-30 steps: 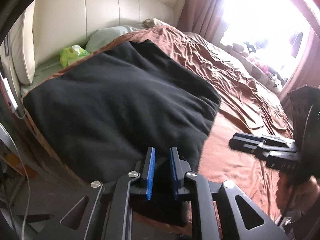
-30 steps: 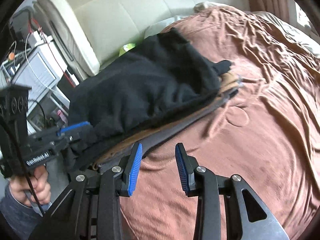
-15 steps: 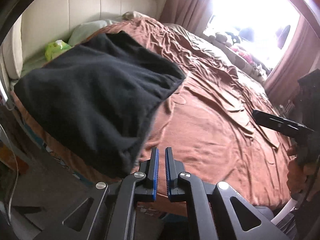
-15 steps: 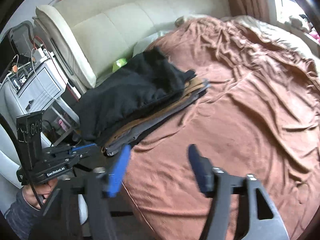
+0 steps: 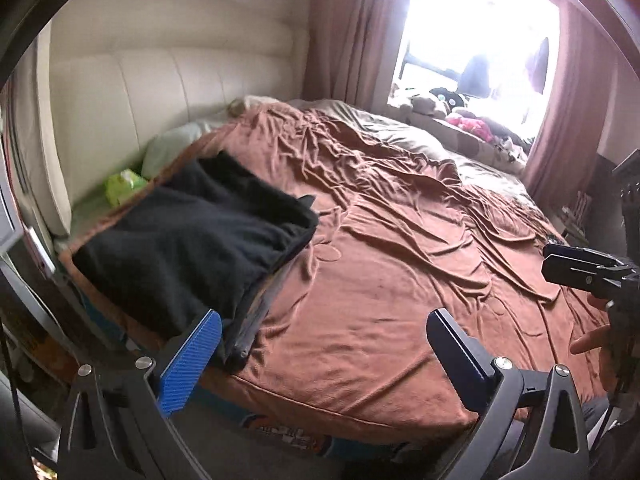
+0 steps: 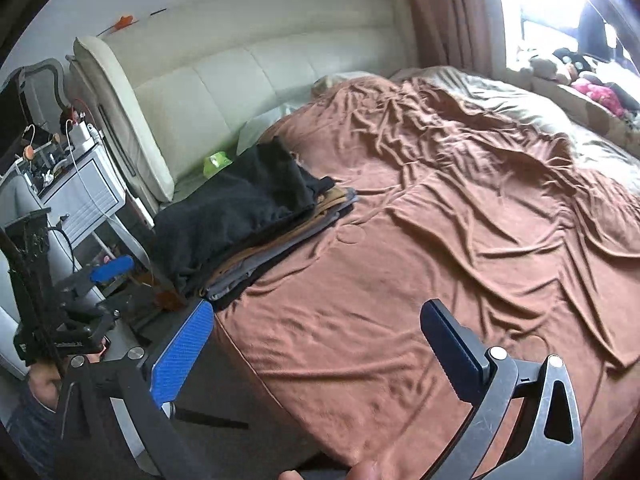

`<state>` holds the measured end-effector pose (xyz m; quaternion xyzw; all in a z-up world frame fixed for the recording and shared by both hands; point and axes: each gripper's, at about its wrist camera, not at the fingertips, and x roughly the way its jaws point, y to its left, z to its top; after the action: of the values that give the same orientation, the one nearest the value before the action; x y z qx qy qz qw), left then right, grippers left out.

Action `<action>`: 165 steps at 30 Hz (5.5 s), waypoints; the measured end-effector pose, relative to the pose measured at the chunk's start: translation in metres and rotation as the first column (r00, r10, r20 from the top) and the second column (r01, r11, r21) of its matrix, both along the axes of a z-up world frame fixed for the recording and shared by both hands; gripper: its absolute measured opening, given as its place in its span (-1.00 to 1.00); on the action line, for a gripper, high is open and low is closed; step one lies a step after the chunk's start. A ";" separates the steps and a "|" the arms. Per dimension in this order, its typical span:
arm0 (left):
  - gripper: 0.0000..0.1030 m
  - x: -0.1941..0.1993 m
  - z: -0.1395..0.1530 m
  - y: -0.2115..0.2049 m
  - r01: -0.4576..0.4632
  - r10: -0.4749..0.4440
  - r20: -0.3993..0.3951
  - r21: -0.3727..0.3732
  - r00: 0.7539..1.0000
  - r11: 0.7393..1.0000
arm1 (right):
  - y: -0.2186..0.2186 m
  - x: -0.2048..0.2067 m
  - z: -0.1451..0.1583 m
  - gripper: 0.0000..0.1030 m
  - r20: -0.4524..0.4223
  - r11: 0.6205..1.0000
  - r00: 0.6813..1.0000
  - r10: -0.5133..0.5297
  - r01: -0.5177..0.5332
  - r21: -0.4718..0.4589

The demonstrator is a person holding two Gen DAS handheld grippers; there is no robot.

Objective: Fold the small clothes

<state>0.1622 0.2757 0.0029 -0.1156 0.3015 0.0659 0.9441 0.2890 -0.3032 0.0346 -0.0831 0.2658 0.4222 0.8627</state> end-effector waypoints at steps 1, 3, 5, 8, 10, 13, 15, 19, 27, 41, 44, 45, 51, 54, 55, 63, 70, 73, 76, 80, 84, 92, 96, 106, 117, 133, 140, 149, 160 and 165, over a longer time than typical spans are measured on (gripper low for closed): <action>1.00 -0.001 0.005 -0.007 0.007 -0.007 0.002 0.012 1.000 1.000 | -0.007 -0.004 0.002 1.00 0.000 1.000 1.000 -0.008 0.008 0.007; 1.00 -0.003 0.012 -0.014 0.014 -0.014 0.008 0.023 1.000 1.000 | -0.022 -0.010 0.006 1.00 -0.008 1.000 1.000 -0.014 0.014 0.021; 1.00 -0.007 0.021 -0.025 0.023 -0.023 0.022 0.030 0.999 0.999 | -0.038 -0.016 0.009 1.00 -0.016 0.999 0.999 -0.032 0.033 0.028; 1.00 -0.012 0.030 -0.039 0.038 -0.039 0.035 0.030 0.999 0.999 | -0.060 -0.029 0.016 1.00 0.011 0.998 0.999 -0.053 0.053 0.032; 1.00 -0.015 0.036 -0.050 0.046 -0.047 0.037 0.035 0.998 0.998 | -0.076 -0.036 0.020 1.00 0.020 0.997 0.997 -0.071 0.070 0.042; 1.00 -0.018 0.044 -0.065 0.056 -0.058 0.042 0.046 0.997 0.997 | -0.098 -0.047 0.024 1.00 0.031 0.994 0.995 -0.094 0.092 0.059; 1.00 -0.021 0.049 -0.074 0.064 -0.066 0.047 0.044 0.997 0.997 | -0.112 -0.055 0.026 1.00 0.038 0.992 0.993 -0.110 0.108 0.064; 1.00 -0.024 0.059 -0.095 0.078 -0.081 0.056 0.052 0.995 0.996 | -0.142 -0.073 0.030 1.00 0.053 0.988 0.988 -0.144 0.141 0.070; 1.00 -0.038 0.077 -0.143 0.110 -0.118 0.091 0.084 0.989 0.990 | -0.208 -0.114 0.041 1.00 0.110 0.966 0.962 -0.250 0.239 0.099; 1.00 -0.083 0.082 -0.206 0.150 -0.166 0.137 0.121 0.977 0.981 | -0.267 -0.181 0.014 1.00 0.153 0.937 0.929 -0.337 0.314 0.152; 1.00 -0.096 0.082 -0.216 0.151 -0.172 0.148 0.138 0.974 0.979 | -0.277 -0.192 0.007 1.00 0.161 0.932 0.924 -0.348 0.321 0.169; 1.00 -0.098 0.082 -0.220 0.147 -0.170 0.153 0.153 0.973 0.977 | -0.279 -0.194 0.004 1.00 0.164 0.931 0.922 -0.351 0.324 0.171; 1.00 -0.119 0.077 -0.240 0.156 -0.188 0.178 0.176 0.966 0.972 | -0.299 -0.211 -0.014 1.00 0.149 0.916 0.911 -0.385 0.357 0.185; 1.00 -0.129 0.074 -0.252 0.169 -0.204 0.184 0.191 0.961 0.967 | -0.304 -0.215 -0.018 1.00 0.152 0.905 0.899 -0.411 0.382 0.188; 1.00 -0.134 0.073 -0.257 0.168 -0.207 0.188 0.202 0.960 0.965 | -0.306 -0.218 -0.021 1.00 0.151 0.901 0.895 -0.419 0.390 0.188; 1.00 -0.158 0.062 -0.283 0.199 -0.243 0.211 0.209 0.947 0.958 | -0.308 -0.238 -0.033 1.00 0.179 0.882 0.869 -0.462 0.427 0.200; 1.00 -0.175 0.054 -0.296 0.201 -0.247 0.237 0.201 0.940 0.959 | -0.306 -0.248 -0.052 1.00 0.193 0.877 0.862 -0.468 0.428 0.217; 1.00 -0.177 0.050 -0.303 0.196 -0.243 0.242 0.204 0.939 0.959 | -0.312 -0.249 -0.063 1.00 0.190 0.875 0.862 -0.470 0.427 0.228; 1.00 -0.178 0.047 -0.310 0.200 -0.250 0.238 0.215 0.939 0.956 | -0.315 -0.251 -0.073 1.00 0.197 0.870 0.855 -0.480 0.435 0.233; 1.00 -0.177 0.043 -0.313 0.203 -0.245 0.240 0.188 0.939 0.961 | -0.322 -0.250 -0.083 1.00 0.189 0.861 0.852 -0.488 0.436 0.261; 1.00 -0.176 0.036 -0.311 0.181 -0.212 0.240 0.145 0.947 0.973 | -0.328 -0.250 -0.094 1.00 0.173 0.856 0.854 -0.491 0.435 0.280; 1.00 -0.165 0.022 -0.311 0.180 -0.208 0.209 0.144 0.956 0.973 | -0.331 -0.245 -0.103 1.00 0.182 0.849 0.843 -0.506 0.449 0.279; 1.00 -0.165 0.016 -0.314 0.182 -0.213 0.202 0.160 0.956 0.970 | -0.326 -0.240 -0.105 1.00 0.179 0.850 0.843 -0.508 0.456 0.266; 1.00 -0.160 0.009 -0.318 0.210 -0.235 0.181 0.148 0.955 0.966 | -0.321 -0.230 -0.104 1.00 0.163 0.847 0.841 -0.516 0.472 0.243; 1.00 -0.163 0.009 -0.318 0.212 -0.238 0.186 0.152 0.953 0.965 | -0.316 -0.227 -0.103 1.00 0.160 0.850 0.843 -0.513 0.475 0.225; 1.00 -0.164 0.008 -0.315 0.204 -0.230 0.184 0.149 0.956 0.968 | -0.318 -0.224 -0.103 1.00 0.159 0.854 0.846 -0.509 0.474 0.214; 1.00 -0.164 0.008 -0.315 0.206 -0.231 0.182 0.148 0.956 0.967 | -0.319 -0.225 -0.101 1.00 0.175 0.856 0.843 -0.509 0.473 0.210; 1.00 -0.166 0.008 -0.313 0.214 -0.238 0.179 0.144 0.955 0.966 | -0.323 -0.226 -0.102 1.00 0.186 0.854 0.838 -0.513 0.476 0.209; 1.00 -0.165 0.008 -0.313 0.209 -0.234 0.183 0.145 0.955 0.967 | -0.324 -0.224 -0.103 1.00 0.179 0.855 0.842 -0.509 0.472 0.213; 1.00 -0.166 0.008 -0.314 0.210 -0.236 0.184 0.149 0.954 0.966 | -0.325 -0.224 -0.103 1.00 0.179 0.856 0.842 -0.508 0.471 0.214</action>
<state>-0.0042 -0.0379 0.0108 -0.0264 0.2111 -0.0343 0.9765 0.0653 -0.6281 -0.0682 0.0100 0.1420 0.1949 0.9704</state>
